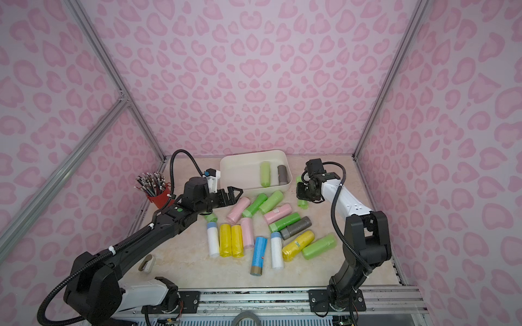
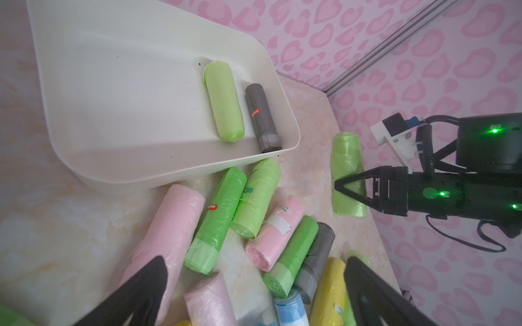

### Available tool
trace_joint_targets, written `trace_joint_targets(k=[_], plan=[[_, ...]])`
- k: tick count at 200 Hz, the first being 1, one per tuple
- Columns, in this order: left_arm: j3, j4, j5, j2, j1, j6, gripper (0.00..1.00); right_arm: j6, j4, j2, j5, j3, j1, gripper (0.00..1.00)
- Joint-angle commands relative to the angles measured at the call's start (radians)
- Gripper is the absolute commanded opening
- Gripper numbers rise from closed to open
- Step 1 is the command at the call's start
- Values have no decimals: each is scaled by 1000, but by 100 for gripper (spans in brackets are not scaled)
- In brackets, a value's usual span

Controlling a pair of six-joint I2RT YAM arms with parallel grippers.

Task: Put the roll of trash bags into the storage box
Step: Pick up the roll of trash bags from the center of the board, then place the roll of trash bags in the storage box.

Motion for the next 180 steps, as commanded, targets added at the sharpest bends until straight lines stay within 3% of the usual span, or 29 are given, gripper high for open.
trace_joint_targets(k=[1, 96, 180], plan=[[-5, 64, 5, -19, 4, -9, 100, 25, 12, 13, -27, 37, 25, 17], [-65, 117, -38, -73, 36, -54, 100, 61, 15, 122, -41, 245, 119, 14], [-41, 105, -24, -55, 38, -67, 100, 51, 26, 353, -77, 518, 166, 14]])
